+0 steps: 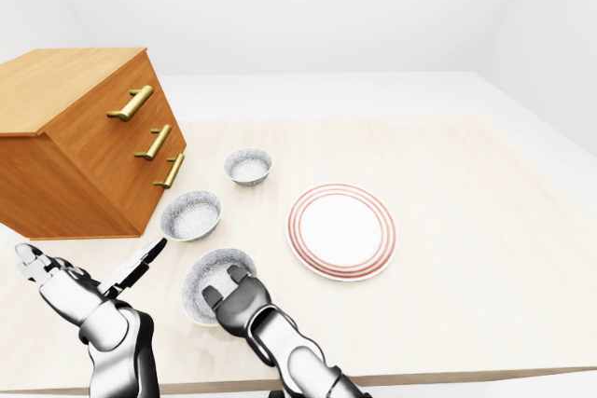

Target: Put the bowl at the front on the plate.

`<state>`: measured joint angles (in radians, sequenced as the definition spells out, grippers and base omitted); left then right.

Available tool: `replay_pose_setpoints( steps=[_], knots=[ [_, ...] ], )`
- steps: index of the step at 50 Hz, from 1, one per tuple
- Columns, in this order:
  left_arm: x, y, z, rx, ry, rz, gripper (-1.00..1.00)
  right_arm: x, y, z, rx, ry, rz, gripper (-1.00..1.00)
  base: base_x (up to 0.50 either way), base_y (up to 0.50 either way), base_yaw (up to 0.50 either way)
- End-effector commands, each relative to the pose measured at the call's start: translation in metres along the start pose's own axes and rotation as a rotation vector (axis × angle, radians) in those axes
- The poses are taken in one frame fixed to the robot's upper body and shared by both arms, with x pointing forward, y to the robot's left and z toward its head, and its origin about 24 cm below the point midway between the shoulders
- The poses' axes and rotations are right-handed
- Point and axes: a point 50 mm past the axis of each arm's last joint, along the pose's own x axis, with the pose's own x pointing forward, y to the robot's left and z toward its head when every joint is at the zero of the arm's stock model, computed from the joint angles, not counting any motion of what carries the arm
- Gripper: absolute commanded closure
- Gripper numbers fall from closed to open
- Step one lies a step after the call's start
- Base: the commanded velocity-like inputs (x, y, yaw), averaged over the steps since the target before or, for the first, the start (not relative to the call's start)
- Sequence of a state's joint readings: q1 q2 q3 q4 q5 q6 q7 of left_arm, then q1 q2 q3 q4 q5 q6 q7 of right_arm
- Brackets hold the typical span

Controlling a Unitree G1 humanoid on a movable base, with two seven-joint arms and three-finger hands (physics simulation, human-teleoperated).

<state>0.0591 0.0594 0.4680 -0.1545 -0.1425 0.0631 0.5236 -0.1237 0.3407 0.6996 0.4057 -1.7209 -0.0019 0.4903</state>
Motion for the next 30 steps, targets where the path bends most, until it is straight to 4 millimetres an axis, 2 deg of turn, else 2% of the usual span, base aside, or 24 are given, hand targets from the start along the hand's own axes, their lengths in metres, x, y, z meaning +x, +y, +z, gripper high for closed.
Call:
replay_pose_setpoints(
  steps=[1,12,14,15,30],
  knots=[
    [0.000,-0.001,-0.001,0.000,0.000,-0.001,-1.00,0.006,0.009,-0.002,-0.032,-0.007,0.061,-1.00,0.00,0.00,0.00],
    [0.000,-0.001,-0.001,0.002,0.003,-0.002,-1.00,0.010,0.013,-0.006,-0.024,-0.009,0.076,-1.00,0.00,0.00,0.00],
    [0.000,-0.001,-0.001,0.001,0.002,-0.002,-1.00,0.010,0.014,-0.007,-0.019,-0.011,0.077,0.58,0.00,0.00,0.00],
    [0.000,-0.001,-0.001,0.001,0.002,-0.002,-1.00,0.010,0.013,-0.007,-0.018,-0.011,0.077,1.00,0.00,0.00,0.00],
    [0.000,0.000,0.001,-0.001,0.002,0.000,-1.00,0.006,0.002,-0.006,-0.003,-0.001,-0.009,1.00,0.00,0.00,0.00]
  ],
)
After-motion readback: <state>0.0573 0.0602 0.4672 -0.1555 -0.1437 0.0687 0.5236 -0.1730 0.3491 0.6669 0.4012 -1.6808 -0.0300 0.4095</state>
